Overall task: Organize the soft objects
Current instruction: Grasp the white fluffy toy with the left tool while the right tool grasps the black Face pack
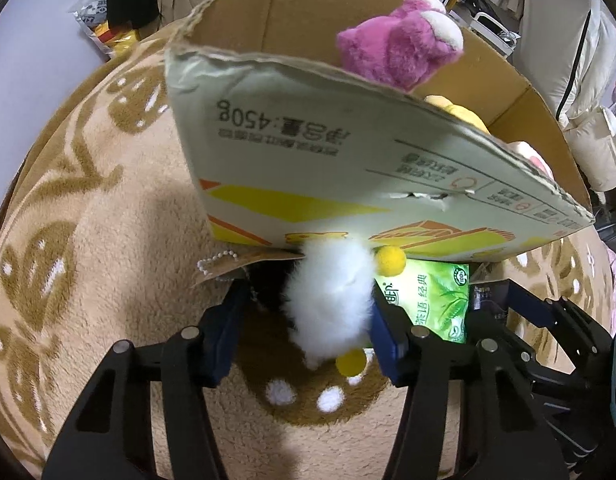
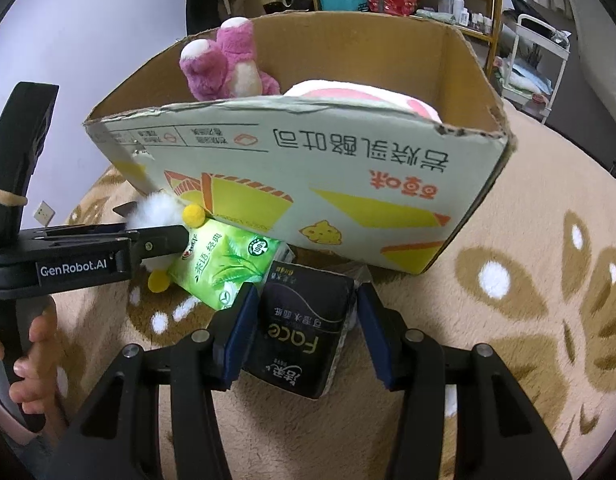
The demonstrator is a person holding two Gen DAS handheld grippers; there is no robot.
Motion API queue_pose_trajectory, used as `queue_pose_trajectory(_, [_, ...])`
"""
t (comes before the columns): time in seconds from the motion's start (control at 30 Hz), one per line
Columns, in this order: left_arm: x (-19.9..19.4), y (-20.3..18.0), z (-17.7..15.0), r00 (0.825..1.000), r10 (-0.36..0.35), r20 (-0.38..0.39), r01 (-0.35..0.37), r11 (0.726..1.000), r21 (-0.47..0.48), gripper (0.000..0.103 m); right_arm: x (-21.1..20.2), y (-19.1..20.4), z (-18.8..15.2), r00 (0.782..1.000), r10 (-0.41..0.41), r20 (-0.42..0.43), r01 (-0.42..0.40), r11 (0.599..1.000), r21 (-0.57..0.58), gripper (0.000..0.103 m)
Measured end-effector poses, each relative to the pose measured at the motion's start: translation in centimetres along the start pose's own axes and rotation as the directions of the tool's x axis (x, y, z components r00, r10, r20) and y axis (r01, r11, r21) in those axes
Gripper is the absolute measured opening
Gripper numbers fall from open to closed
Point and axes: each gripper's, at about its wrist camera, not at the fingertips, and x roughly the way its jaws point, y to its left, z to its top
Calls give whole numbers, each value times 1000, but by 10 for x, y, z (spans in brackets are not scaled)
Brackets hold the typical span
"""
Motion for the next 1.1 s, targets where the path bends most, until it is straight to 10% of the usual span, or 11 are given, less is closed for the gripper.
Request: queue_pose_trajectory(1.1, [-17, -24, -18, 993, 106, 43, -110, 991, 80, 46, -8, 7, -5, 996, -84, -22, 83, 996, -41, 51])
